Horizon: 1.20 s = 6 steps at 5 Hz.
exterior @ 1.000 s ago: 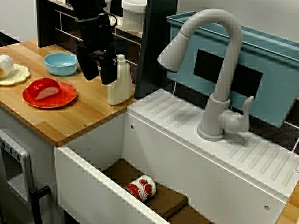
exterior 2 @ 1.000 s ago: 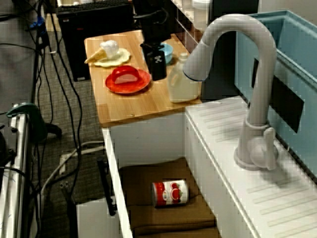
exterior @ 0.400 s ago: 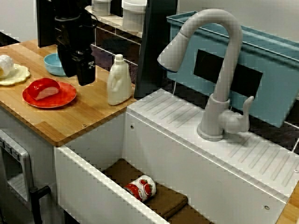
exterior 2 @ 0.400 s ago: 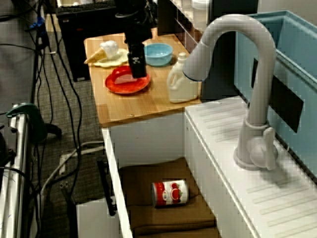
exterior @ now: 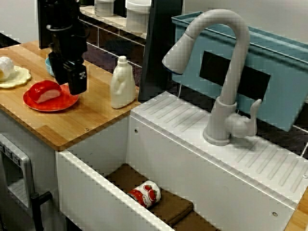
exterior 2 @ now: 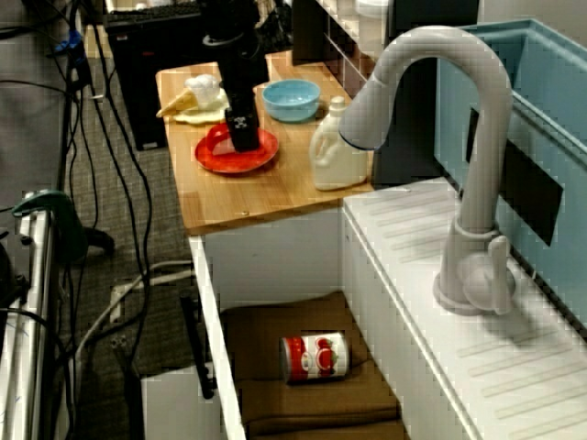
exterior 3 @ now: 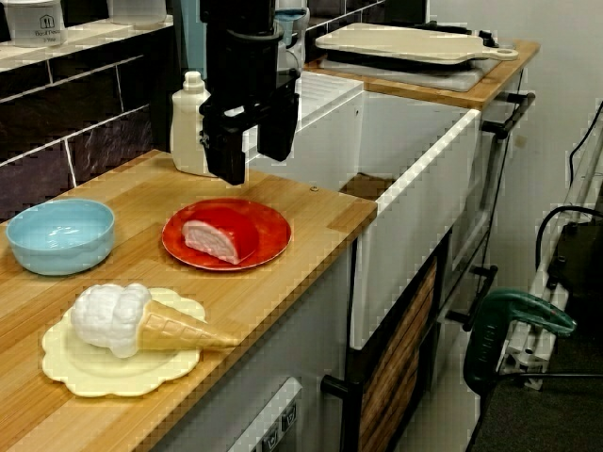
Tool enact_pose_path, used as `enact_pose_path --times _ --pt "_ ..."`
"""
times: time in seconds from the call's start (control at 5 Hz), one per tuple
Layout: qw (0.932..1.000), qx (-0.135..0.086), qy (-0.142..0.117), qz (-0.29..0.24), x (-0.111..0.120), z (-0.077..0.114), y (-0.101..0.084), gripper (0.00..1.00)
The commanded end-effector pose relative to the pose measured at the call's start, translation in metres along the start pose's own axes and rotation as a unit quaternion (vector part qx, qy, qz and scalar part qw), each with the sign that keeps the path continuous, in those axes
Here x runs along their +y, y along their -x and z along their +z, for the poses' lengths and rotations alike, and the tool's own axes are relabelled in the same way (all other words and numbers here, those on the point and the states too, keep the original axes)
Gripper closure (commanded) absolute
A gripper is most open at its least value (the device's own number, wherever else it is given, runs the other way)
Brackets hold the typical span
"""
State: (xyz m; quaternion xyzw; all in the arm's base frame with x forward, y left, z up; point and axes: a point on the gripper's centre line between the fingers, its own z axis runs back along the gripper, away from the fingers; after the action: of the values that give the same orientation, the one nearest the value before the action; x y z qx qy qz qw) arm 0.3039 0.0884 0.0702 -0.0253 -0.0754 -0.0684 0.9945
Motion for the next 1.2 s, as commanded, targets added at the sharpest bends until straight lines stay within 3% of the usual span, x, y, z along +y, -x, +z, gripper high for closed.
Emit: enact_pose_path --times 0.0,0.2,0.6,1.0 --pt "0.9993 0.006 -0.020 0.031 0.031 -0.008 0.006 0.00" --pt "0.9993 0.010 -0.018 0.032 0.034 -0.002 0.005 0.00" --pt "0.9990 0.011 0.013 0.041 0.042 0.022 0.002 0.00" --pt "0.9991 0.011 0.008 0.041 0.052 0.028 0.003 0.00"
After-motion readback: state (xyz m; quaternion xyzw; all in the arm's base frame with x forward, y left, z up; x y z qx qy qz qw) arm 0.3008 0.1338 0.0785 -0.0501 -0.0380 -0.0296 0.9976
